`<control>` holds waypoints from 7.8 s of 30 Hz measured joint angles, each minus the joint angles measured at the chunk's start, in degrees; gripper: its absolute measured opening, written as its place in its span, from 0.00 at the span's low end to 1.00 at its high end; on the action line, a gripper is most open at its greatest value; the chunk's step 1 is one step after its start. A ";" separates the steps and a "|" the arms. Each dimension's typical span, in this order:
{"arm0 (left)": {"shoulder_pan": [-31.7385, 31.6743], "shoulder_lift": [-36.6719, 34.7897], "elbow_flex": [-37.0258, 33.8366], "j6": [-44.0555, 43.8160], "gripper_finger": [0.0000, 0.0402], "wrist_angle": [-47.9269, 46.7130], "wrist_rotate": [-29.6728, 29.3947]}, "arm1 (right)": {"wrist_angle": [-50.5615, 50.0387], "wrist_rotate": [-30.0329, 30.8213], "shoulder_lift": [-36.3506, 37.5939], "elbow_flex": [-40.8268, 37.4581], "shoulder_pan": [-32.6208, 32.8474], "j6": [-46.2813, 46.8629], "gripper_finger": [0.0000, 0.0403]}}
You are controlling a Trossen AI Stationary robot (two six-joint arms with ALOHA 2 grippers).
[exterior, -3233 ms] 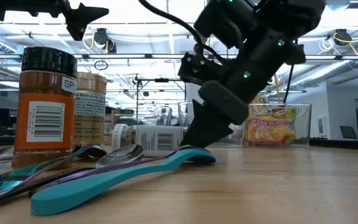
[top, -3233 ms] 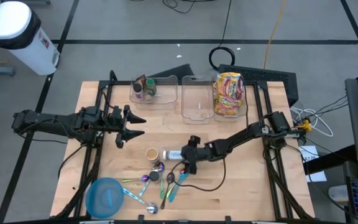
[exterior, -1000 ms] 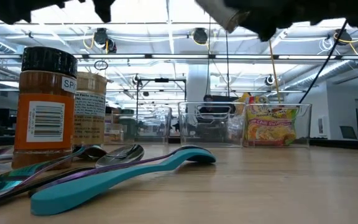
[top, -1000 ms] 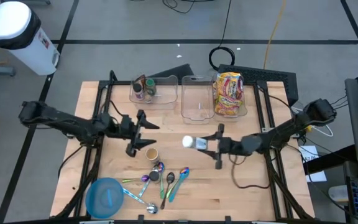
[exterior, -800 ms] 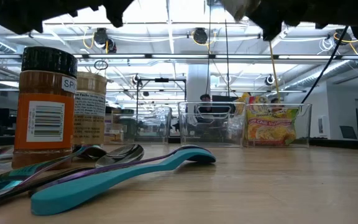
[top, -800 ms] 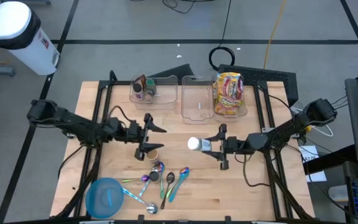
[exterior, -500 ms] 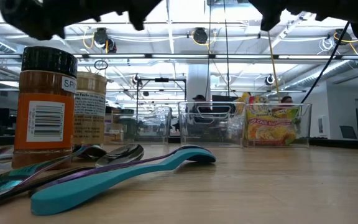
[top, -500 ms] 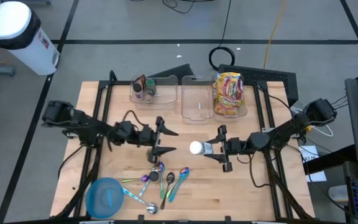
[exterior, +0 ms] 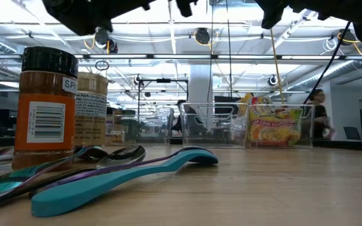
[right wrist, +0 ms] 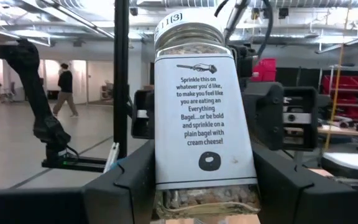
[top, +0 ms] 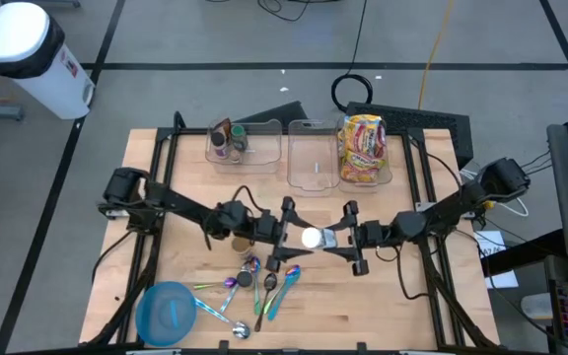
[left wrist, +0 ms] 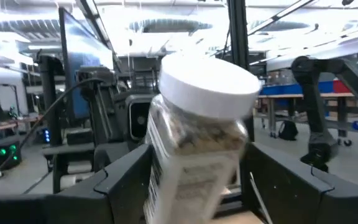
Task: Pick & Place Food Item
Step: Put the white seasoning bottle into the left transparent bin
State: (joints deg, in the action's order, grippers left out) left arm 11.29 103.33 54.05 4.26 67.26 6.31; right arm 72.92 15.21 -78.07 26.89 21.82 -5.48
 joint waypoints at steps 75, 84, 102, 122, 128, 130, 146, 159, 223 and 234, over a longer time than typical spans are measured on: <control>6.22 -17.37 26.89 -6.98 0.83 -87.09 -22.89 | -32.93 4.16 -10.00 14.70 -5.25 7.78 0.47; 2.46 -14.36 29.68 -11.35 0.72 -96.34 -13.51 | -32.75 4.12 -9.94 14.78 -5.35 7.79 0.47; -0.04 -10.38 29.83 -10.55 0.79 -96.98 -12.09 | -34.85 4.54 -10.03 14.61 -5.42 9.51 0.47; 0.00 -10.43 29.76 -14.42 0.76 -96.94 -10.42 | -35.14 3.85 -9.96 14.74 -5.21 9.45 0.47; 0.01 -10.43 29.76 -14.72 0.78 -97.43 -10.32 | -35.25 3.91 -9.96 14.74 -5.18 9.41 0.47; 0.09 -10.43 29.76 -13.69 0.81 -97.93 -11.68 | -35.21 4.20 -9.96 14.74 -5.27 9.51 0.47; 0.33 -11.55 29.66 -7.23 0.85 -98.84 -12.34 | -35.00 4.13 -9.84 14.94 -5.25 9.51 0.47; 0.29 -12.60 29.59 -6.22 0.85 -98.88 -12.77 | -34.90 3.97 -9.80 14.94 -5.21 9.31 0.47; -19.08 -25.53 29.71 -16.57 0.52 -115.37 -30.27 | -38.98 3.86 -4.63 14.78 -4.05 6.56 0.82; -39.27 -13.64 29.70 -17.15 0.52 -113.85 -15.26 | -39.79 3.77 -4.65 14.78 -3.96 7.74 0.81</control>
State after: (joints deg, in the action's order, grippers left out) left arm -27.98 89.69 83.74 -12.89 -46.59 -8.94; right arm 33.13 18.98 -82.72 41.67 17.87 2.26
